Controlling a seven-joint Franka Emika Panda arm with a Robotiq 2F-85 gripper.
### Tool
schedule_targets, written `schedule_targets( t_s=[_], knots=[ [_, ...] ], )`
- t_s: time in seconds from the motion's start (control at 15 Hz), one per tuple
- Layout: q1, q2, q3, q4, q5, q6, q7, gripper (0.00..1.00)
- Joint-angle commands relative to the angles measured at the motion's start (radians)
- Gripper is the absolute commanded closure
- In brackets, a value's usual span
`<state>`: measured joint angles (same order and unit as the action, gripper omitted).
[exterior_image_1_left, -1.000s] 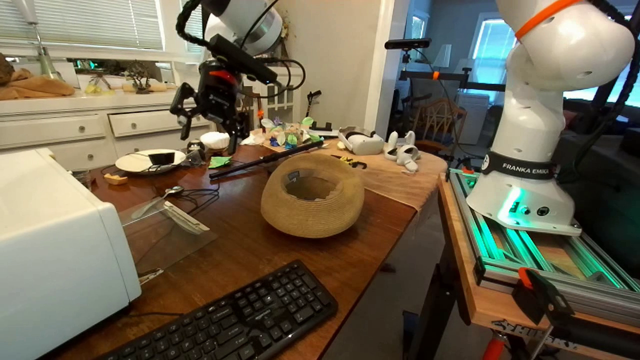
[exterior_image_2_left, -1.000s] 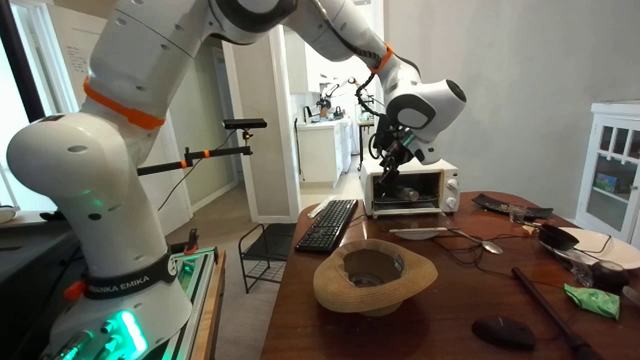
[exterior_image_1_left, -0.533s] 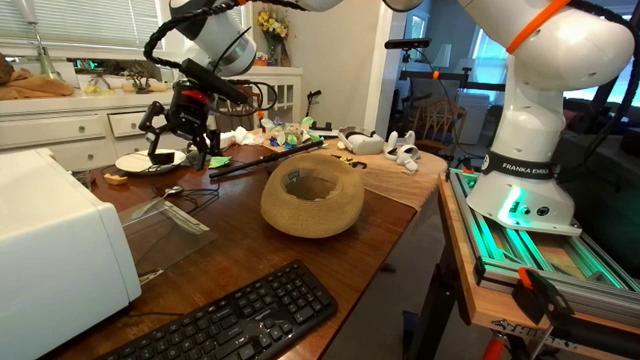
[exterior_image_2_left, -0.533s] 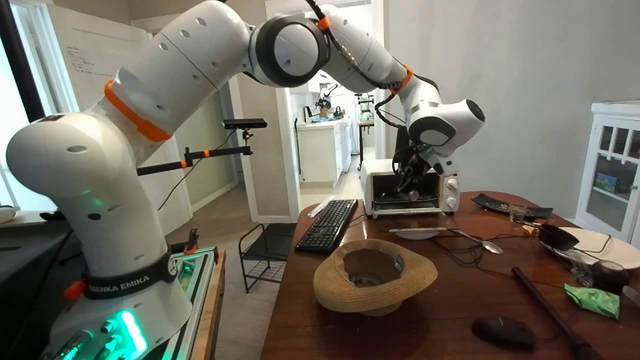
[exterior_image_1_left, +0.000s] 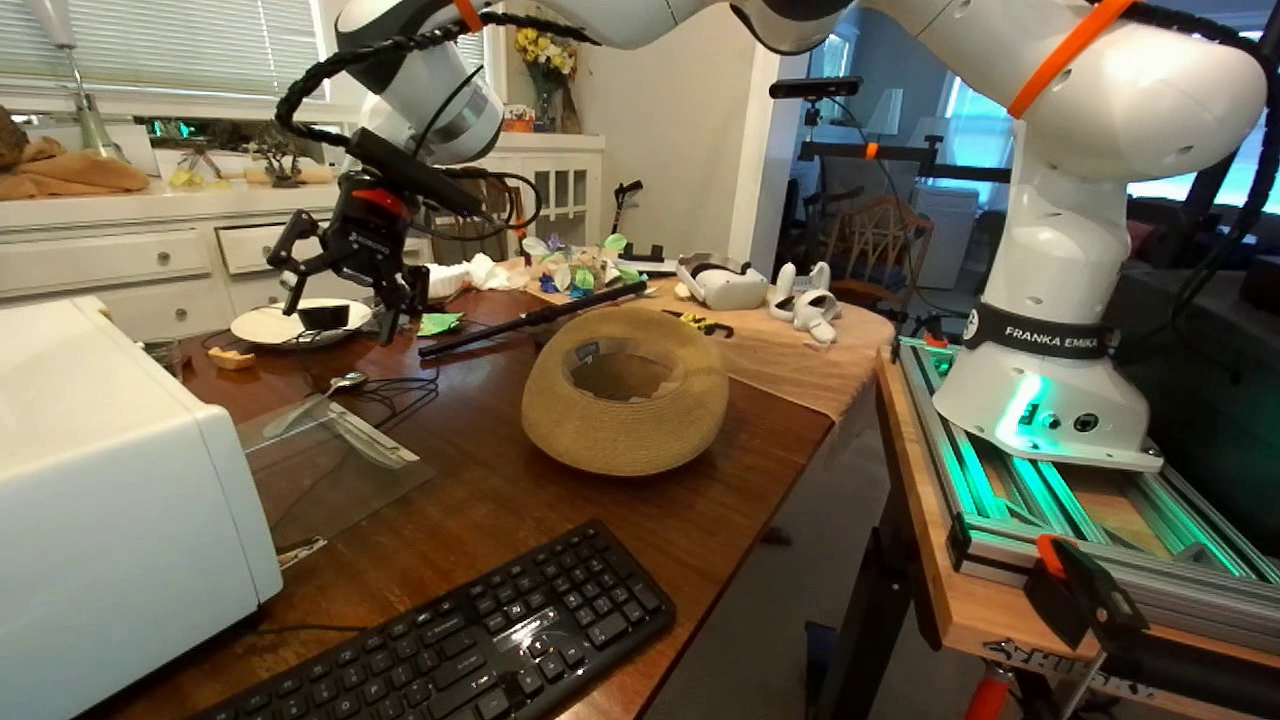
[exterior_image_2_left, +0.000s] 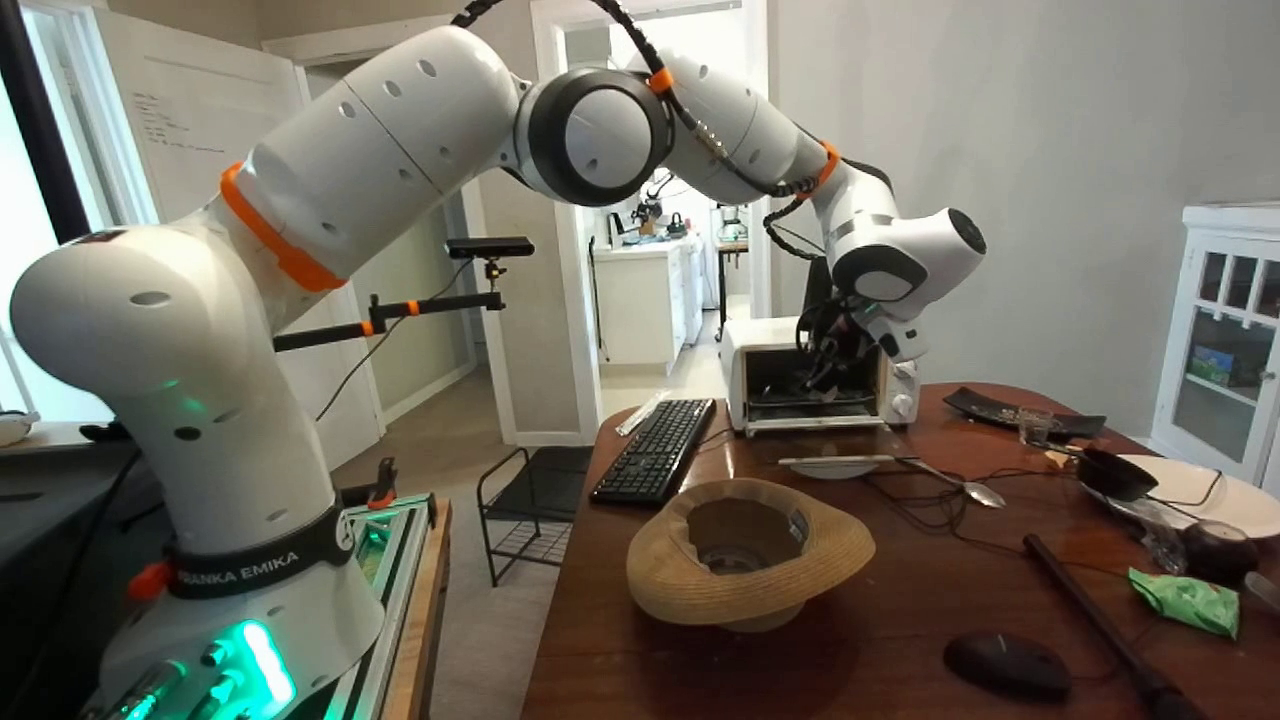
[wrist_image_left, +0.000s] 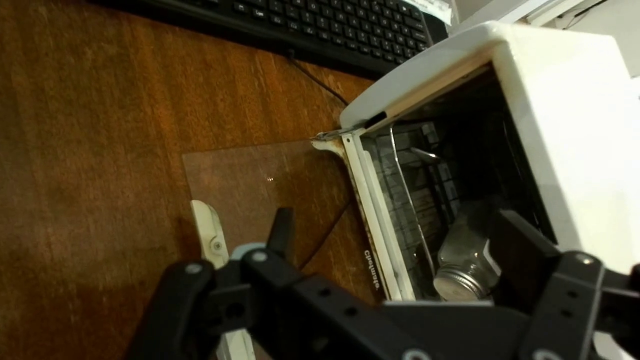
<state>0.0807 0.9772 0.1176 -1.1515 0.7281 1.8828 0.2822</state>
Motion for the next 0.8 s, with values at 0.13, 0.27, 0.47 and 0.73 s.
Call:
schedule_targets(
  t_s=[0.13, 0.27, 0.47, 0.73],
  knots=[
    [-0.019, 0.115, 0.019, 0.136, -0.033, -0.084, 0.019, 0.0],
    [-0.032, 0.2, 0.037, 0.244, -0.03, -0.17, 0.023, 0.0],
    [-0.053, 0.307, 0.072, 0.365, 0.002, -0.284, 0.052, 0.0],
    [-0.041, 0.437, 0.104, 0.536, 0.046, -0.295, 0.178, 0.0]
  ],
)
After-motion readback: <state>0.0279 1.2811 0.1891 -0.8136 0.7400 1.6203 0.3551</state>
